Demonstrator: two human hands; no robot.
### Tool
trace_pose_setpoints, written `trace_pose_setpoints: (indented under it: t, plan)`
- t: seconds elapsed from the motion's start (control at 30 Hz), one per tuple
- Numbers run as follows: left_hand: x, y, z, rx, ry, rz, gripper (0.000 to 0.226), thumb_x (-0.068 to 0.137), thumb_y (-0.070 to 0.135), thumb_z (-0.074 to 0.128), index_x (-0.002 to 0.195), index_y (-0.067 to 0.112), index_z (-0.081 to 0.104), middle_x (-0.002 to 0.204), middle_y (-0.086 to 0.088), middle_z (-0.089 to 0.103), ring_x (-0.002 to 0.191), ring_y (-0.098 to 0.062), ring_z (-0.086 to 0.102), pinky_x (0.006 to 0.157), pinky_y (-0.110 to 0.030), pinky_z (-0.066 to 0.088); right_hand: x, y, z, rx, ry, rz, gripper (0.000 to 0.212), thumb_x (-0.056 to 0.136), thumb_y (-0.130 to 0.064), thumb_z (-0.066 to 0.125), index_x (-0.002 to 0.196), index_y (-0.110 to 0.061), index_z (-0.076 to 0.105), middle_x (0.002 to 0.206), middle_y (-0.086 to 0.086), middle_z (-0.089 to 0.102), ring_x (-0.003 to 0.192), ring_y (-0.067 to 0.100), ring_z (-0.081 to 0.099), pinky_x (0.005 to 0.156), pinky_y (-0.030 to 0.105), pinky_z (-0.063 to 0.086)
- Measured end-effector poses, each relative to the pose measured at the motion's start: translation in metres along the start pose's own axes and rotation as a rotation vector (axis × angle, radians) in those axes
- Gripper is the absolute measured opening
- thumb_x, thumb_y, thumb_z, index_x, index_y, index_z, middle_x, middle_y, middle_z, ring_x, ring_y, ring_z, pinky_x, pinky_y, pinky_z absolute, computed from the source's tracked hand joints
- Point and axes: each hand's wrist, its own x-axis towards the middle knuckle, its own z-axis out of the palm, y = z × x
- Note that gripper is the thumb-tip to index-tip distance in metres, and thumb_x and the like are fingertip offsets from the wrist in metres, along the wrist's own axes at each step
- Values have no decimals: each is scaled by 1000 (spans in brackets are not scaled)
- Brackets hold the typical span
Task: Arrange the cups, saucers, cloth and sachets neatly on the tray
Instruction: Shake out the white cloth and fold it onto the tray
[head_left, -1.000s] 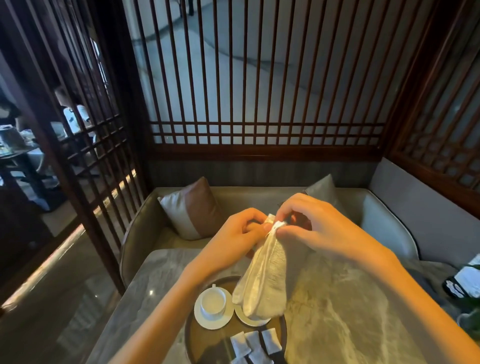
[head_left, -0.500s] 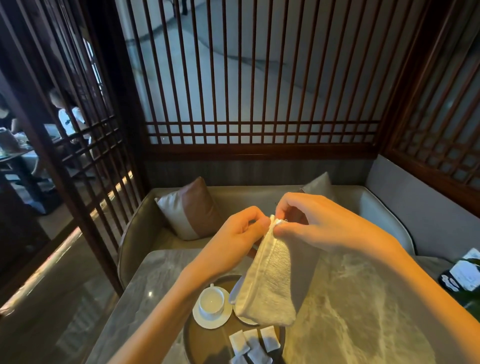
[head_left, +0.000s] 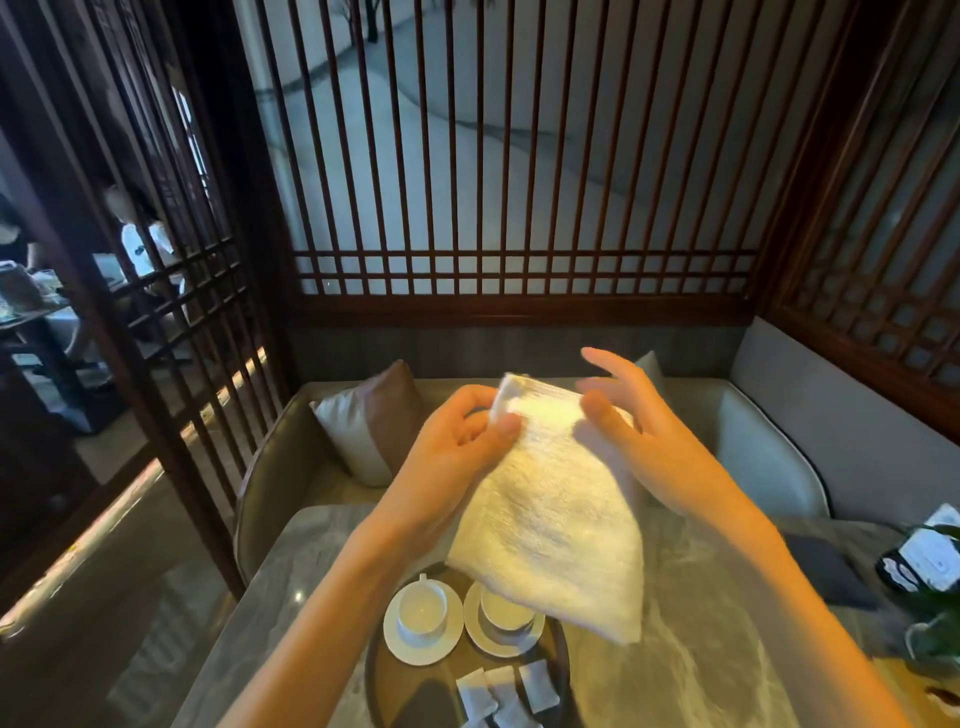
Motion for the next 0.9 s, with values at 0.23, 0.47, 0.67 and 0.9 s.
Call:
trace_pose_setpoints:
  t: [0.23,0.47,0.67,0.9]
  plan:
    - [5,-18,-13,50,259,-28,28,86,46,61,111,35,57,113,0,66,99,-20,68,78,-34,61,-33,42,47,898,-262,432,71,71,-68,70,128,-26,62,128,5,67,118,25,64,87,39,57]
    - [-1,-39,-19,94,271,-136,19,96,43,50,109,54,40,118,6,57,91,-10,71,61,-20,57,-28,34,63,810,96,328,40,90,-42,64,122,-19,65,113,8,74,101,26,72,73,35,61]
    - [2,-46,-20,150,288,-110,19,97,38,50,110,49,42,119,4,57,98,-14,68,65,-19,57,-19,32,58,531,207,309,52,84,-65,52,103,-21,72,101,4,76,98,23,72,87,43,56]
    - [5,-51,-8,181,420,-35,8,98,42,47,105,43,50,112,9,59,101,-12,61,80,-31,57,-10,37,60,305,589,56,48,98,-38,51,51,-30,46,48,-10,40,48,2,36,47,16,30]
